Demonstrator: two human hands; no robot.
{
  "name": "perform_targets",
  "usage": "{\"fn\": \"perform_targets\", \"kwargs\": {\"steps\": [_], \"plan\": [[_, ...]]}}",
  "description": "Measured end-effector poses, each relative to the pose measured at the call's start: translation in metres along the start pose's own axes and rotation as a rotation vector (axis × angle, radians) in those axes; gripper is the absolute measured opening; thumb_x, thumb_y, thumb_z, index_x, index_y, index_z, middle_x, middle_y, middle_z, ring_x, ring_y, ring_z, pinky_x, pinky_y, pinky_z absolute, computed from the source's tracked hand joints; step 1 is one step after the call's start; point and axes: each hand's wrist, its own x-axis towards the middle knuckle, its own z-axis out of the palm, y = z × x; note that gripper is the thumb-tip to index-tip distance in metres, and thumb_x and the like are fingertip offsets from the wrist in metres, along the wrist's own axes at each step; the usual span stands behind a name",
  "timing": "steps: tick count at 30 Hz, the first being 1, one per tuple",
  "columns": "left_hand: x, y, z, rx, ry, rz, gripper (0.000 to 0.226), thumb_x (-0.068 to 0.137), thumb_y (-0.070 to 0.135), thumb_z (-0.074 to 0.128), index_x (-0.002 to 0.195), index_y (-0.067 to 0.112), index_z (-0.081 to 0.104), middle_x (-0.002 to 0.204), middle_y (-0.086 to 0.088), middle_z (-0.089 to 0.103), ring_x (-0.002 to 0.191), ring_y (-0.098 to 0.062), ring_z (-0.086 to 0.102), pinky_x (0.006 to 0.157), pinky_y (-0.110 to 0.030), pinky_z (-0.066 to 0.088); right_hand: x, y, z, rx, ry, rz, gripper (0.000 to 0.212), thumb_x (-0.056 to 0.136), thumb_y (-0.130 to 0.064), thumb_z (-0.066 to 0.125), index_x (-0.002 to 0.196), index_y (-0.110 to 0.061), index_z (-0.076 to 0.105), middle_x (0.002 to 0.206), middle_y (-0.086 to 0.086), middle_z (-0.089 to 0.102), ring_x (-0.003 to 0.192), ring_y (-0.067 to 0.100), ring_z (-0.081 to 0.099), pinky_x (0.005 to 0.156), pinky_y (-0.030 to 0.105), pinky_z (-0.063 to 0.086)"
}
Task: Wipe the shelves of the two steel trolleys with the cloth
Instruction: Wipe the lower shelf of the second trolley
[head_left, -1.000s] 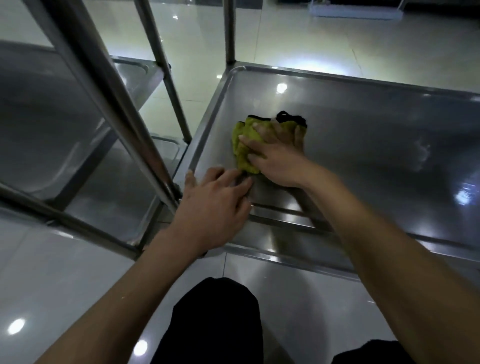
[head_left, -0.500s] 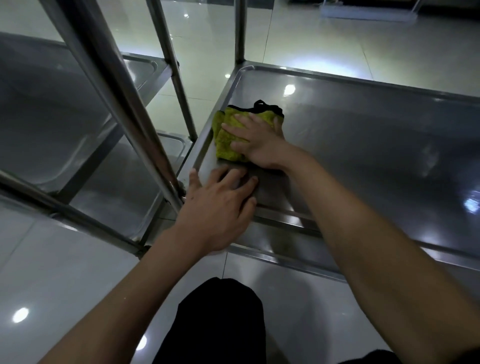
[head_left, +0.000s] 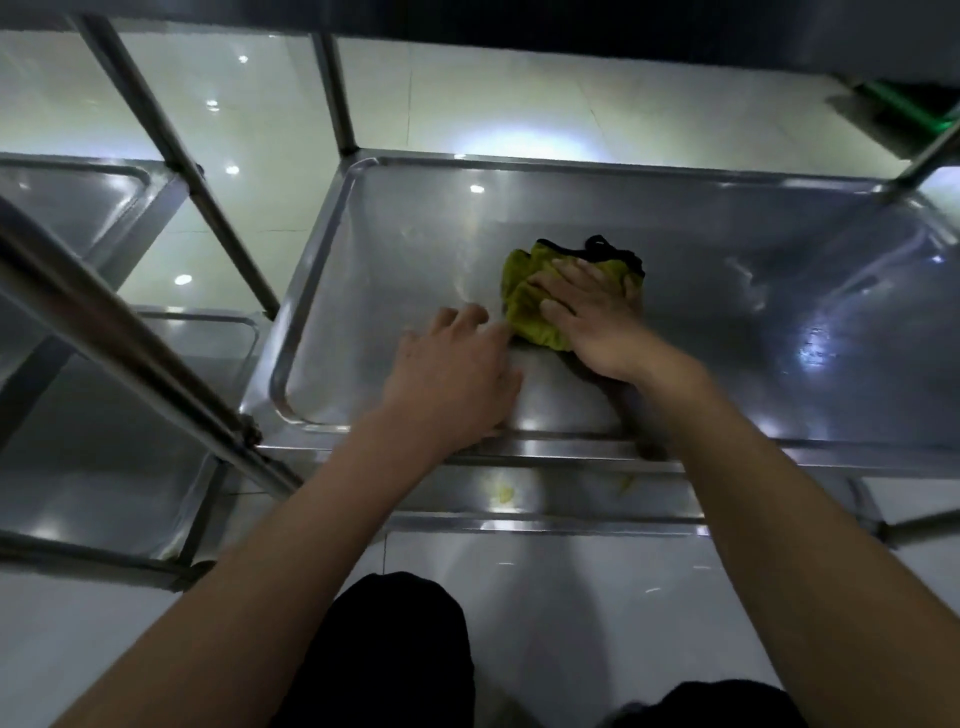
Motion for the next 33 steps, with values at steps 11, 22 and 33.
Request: {"fn": "perform_targets", "kwargs": {"steps": [11, 22, 33], "plan": [[0.014, 0.032, 0.021, 0.097, -0.063, 0.078, 0.034, 0.096, 0.045, 0.042, 0.115, 0.023, 0.059, 0.130, -0.006, 0.049, 0.121, -0.031, 0.048, 0.096, -0.056, 0.045, -0.067, 0.124, -0.047, -0.019, 0.029, 0.318, 0.050, 0.110, -0.034, 0.028, 0.158, -0.023, 0.026, 0.168, 0.004, 0.010, 0.155, 0.018, 0.003, 0.121, 0.031, -0.004], [0.010, 0.033, 0.025, 0.162, 0.009, 0.109, 0.041, 0.097, 0.043, 0.041, 0.122, 0.017, 0.059, 0.128, -0.012, 0.048, 0.117, -0.036, 0.049, 0.093, -0.053, 0.043, -0.152, 0.026, -0.023, -0.062, -0.032, 0.228, 0.048, 0.107, -0.046, 0.028, 0.155, -0.045, 0.024, 0.168, -0.009, 0.009, 0.154, 0.014, 0.004, 0.121, 0.055, -0.001], [0.003, 0.088, 0.025, 0.030, 0.036, 0.118, 0.029, 0.096, 0.029, 0.044, 0.111, 0.015, 0.064, 0.126, -0.010, 0.055, 0.116, -0.035, 0.054, 0.094, -0.051, 0.044, -0.163, 0.019, -0.024, -0.053, -0.010, 0.209, 0.047, 0.108, -0.045, 0.027, 0.155, -0.044, 0.024, 0.168, -0.009, 0.008, 0.154, 0.014, 0.001, 0.122, 0.053, -0.004]]}}
